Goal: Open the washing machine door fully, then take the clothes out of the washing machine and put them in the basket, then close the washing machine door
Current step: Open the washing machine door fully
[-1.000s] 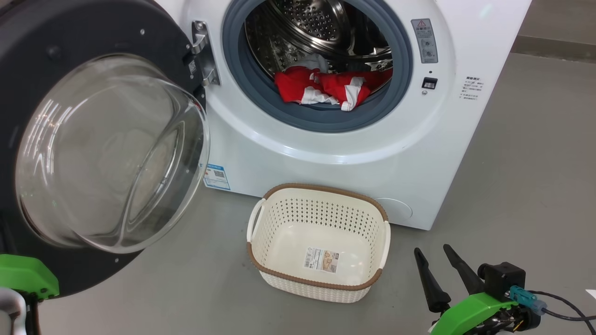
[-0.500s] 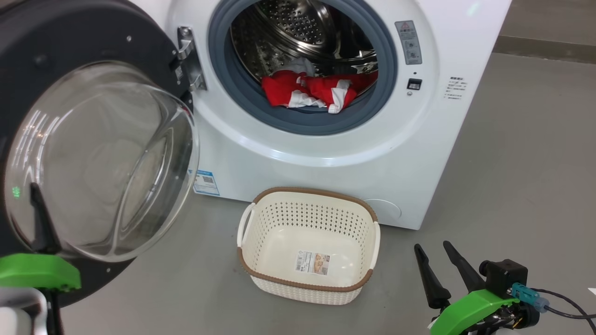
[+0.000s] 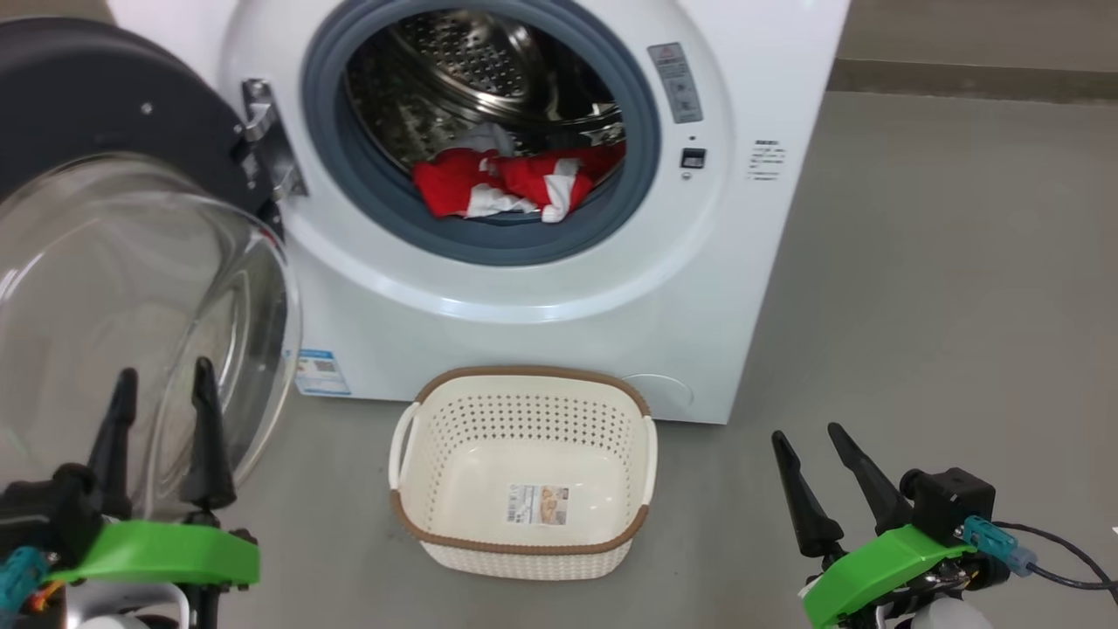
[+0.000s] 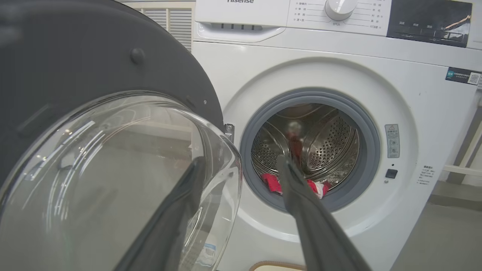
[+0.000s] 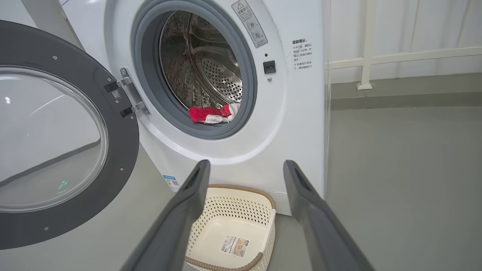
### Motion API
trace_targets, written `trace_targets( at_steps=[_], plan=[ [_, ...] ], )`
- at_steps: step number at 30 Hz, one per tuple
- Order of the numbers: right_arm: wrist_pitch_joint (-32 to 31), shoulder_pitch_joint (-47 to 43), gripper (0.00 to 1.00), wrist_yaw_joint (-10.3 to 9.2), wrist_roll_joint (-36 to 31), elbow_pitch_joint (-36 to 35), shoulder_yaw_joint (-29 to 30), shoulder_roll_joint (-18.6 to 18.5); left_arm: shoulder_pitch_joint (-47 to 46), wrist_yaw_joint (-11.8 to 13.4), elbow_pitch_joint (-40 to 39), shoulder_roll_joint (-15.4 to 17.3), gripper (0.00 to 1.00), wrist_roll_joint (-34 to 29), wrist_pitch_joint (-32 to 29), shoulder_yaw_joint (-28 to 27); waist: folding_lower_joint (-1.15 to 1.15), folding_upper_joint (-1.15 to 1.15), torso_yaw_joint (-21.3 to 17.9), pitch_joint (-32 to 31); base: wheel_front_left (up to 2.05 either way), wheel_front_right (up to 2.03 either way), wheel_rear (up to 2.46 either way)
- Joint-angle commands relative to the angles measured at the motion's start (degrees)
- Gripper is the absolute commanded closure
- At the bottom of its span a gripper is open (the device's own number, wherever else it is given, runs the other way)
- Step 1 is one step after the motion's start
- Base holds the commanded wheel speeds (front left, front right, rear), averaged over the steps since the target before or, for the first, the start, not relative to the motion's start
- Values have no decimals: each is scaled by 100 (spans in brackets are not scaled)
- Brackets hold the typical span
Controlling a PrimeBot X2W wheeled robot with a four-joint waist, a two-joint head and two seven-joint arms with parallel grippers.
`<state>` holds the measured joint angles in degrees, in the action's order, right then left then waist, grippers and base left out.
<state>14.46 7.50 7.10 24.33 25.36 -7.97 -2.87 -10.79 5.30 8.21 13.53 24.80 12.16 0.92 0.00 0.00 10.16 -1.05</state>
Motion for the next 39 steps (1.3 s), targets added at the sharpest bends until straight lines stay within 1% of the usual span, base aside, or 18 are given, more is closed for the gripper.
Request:
trace_targets(
  at_steps=[1, 6, 9, 11, 19, 22, 24, 29, 34, 39],
  plan=[
    [54, 276, 0, 39, -80, -189, -101, 0, -84, -31, -182, 138, 0, 13, -2, -193, 0, 0, -197, -30, 0, 0, 0],
    [54, 258, 0, 39, -433, -441, -46, 0, 153, -78, -327, 107, 0, 42, -20, -105, 0, 0, -511, -49, 0, 0, 0],
    [54, 232, 0, 39, -579, -597, -13, 0, 301, -282, -476, 136, 0, 35, 36, 32, 0, 0, -693, -47, 0, 0, 0],
    [54, 213, 0, 39, -635, -680, 23, 0, 420, -334, -567, 151, 0, -16, 100, 66, 0, 0, -811, -44, 0, 0, 0],
    [54, 162, 0, 39, -779, -961, 105, 0, 901, -346, -709, -32, 0, -105, 252, 24, 0, 0, -1187, 4, 0, 0, 0],
    [54, 124, 0, 39, -783, -1021, 138, 0, 1022, -361, -717, -98, 0, -168, 271, -8, 0, 0, -1268, 25, 0, 0, 0],
    [54, 106, 0, 39, -766, -1017, 185, 0, 1097, -498, -653, -124, 0, -111, 278, -50, 0, 0, -1351, 29, 0, 0, 0],
    [54, 74, 0, 39, -754, -987, 168, 0, 1260, -640, -672, -318, 0, -175, 282, -331, 0, 0, -1480, 23, 0, 0, 0],
    [54, 9, 0, 39, -862, -934, 216, 0, 1357, -833, -596, -523, 0, -429, 283, -544, 0, 0, -1519, -3, 0, 0, 0],
    [54, -9, 0, 39, -909, -910, 222, 0, 1421, -951, -546, -639, 0, -688, 283, -692, 0, 0, -1531, -9, 0, 0, 0]
  ],
)
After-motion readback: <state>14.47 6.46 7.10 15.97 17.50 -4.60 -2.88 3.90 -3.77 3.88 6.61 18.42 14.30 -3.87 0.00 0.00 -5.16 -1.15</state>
